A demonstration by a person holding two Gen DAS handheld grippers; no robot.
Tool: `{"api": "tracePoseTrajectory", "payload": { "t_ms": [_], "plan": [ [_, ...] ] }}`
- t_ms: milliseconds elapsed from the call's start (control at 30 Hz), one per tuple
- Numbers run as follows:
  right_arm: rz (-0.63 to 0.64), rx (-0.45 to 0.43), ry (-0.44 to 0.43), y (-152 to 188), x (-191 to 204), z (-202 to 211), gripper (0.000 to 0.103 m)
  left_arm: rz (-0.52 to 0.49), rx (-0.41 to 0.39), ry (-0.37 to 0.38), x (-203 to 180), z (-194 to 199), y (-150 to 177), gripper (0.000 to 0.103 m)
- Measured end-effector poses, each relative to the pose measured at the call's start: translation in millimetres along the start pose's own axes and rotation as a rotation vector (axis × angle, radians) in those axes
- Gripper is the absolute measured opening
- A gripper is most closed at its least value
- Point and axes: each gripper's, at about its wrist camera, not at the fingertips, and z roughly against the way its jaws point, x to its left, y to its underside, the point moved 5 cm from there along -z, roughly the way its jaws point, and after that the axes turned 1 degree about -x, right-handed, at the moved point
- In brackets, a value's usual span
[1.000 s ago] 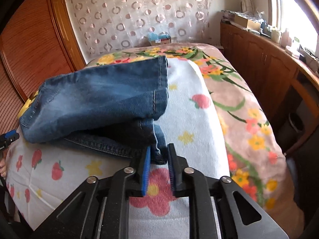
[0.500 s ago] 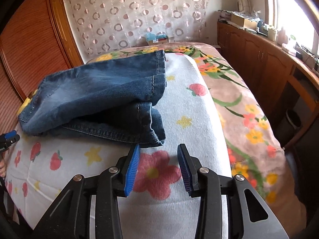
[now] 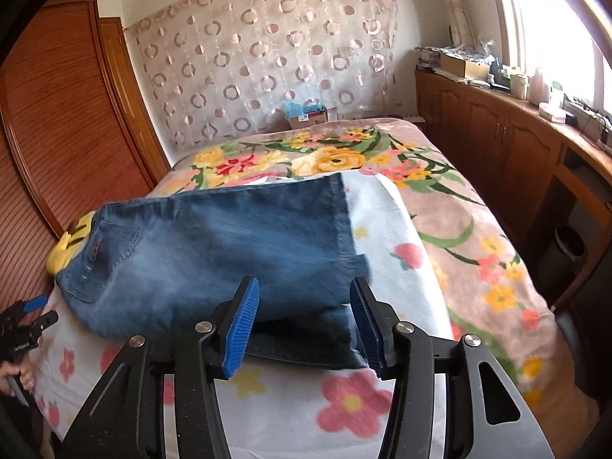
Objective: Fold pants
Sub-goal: 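Grasp the jeans leg end with the right gripper and lift it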
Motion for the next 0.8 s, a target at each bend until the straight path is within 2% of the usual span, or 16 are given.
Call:
{"api": "tracePoseTrajectory", "payload": {
  "t_ms": [200, 400, 600, 633, 667, 700, 733, 767, 800],
  "plan": [
    [-0.034, 0.032, 0.024, 2, 6, -16, 0.056, -0.006, -0.047, 0.035, -26, 16, -18, 0.080],
    [-0.094, 0.063, 0.065, -3, -6, -28, 0.057, -0.012, -0.058, 0.057, -47, 23, -26, 0.080],
    [-0.104, 0.080, 0.066, -7, -10, -39, 0.057, -0.014, -0.066, 0.074, -57, 28, -30, 0.080],
    [-0.101, 0.081, 0.071, -8, -11, -40, 0.055, -0.015, -0.066, 0.075, -57, 28, -30, 0.080],
    [-0.099, 0.075, 0.073, -9, -12, -39, 0.042, -0.017, -0.067, 0.075, -57, 28, -30, 0.080],
    [-0.095, 0.070, 0.081, -10, -13, -40, 0.035, -0.019, -0.066, 0.074, -58, 29, -29, 0.080],
    [-0.093, 0.065, 0.082, -11, -14, -39, 0.020, -0.019, -0.066, 0.073, -58, 29, -29, 0.080],
    [-0.098, 0.055, 0.063, -13, -14, -39, 0.012, -0.018, -0.066, 0.073, -58, 29, -29, 0.080],
    [-0.113, 0.041, 0.022, -15, -14, -38, 0.011, -0.018, -0.065, 0.070, -58, 29, -29, 0.080]
  ]
}}
